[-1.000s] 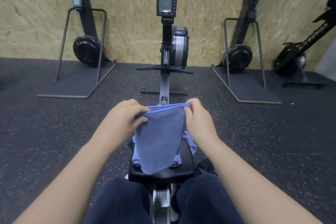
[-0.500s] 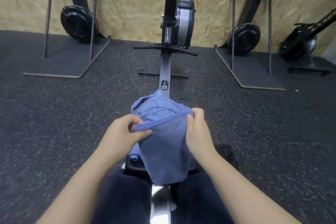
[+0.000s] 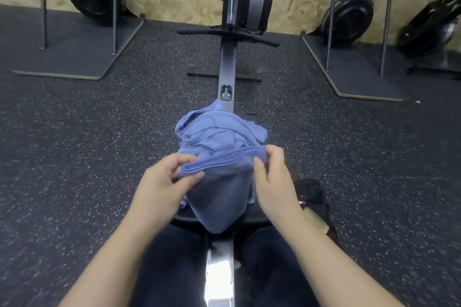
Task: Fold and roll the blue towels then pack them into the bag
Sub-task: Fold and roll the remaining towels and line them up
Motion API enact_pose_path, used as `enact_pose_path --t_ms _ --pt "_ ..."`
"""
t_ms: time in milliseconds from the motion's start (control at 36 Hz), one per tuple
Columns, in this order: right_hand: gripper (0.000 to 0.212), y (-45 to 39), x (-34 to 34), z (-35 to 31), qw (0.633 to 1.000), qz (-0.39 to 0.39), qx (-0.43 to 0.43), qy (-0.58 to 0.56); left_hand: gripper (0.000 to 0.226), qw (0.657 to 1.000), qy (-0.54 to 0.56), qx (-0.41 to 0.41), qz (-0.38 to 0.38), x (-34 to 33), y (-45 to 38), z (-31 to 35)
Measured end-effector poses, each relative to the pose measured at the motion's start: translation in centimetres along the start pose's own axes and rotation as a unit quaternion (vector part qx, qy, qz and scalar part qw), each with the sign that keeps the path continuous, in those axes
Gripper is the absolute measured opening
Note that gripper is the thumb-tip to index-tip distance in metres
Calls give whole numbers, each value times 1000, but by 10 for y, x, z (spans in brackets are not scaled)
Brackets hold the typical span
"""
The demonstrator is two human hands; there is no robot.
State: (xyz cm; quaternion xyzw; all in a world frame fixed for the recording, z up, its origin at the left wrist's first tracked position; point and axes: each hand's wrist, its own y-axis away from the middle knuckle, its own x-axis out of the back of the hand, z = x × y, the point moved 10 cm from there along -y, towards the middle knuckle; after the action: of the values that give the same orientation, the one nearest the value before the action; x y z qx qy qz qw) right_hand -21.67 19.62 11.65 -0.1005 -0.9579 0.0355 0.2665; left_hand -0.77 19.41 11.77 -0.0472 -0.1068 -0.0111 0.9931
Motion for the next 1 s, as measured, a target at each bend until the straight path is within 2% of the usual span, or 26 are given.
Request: enact_pose_path --t_ms 56,83,139,222,250,278,306,333,361,417,528,694,1000 --pt "38 -3 -2 -6 1000 -14 24 6 30 1000 -15 -26 8 5 -3 16" --pt "37 -6 -1 -13 999 -15 45 7 31 999 -18 -36 12 7 -4 23" --pt "21 -6 10 -32 994 15 107 30 34 997 -19 -67 38 16 -4 38" --pt "24 1 31 -57 975 108 182 62 27 985 -44 -124 110 30 -1 56" --pt "21 1 31 -59 971 110 191 97 28 984 -74 -129 103 28 -2 55" --pt "18 -2 24 -55 970 89 178 138 32 984 -113 -119 68 19 -5 51" --pt "25 -5 18 -45 975 57 138 166 36 983 -155 -99 19 9 -8 43" --pt "31 -6 15 -34 980 33 102 170 38 979 -184 -83 -16 2 -8 35" --pt "27 -6 20 -31 982 37 93 161 39 979 -185 -79 -28 0 -7 33" --pt "14 -6 37 -39 984 61 102 133 39 984 -148 -98 -5 6 -6 44" --pt "22 -5 46 -45 990 46 82 102 33 986 -132 -104 7 6 -6 59" --pt "14 4 46 -45 995 43 58 69 33 990 -114 -81 14 4 -2 52" --pt "14 3 31 -30 998 24 36 52 33 998 -19 -66 13 5 -2 33"
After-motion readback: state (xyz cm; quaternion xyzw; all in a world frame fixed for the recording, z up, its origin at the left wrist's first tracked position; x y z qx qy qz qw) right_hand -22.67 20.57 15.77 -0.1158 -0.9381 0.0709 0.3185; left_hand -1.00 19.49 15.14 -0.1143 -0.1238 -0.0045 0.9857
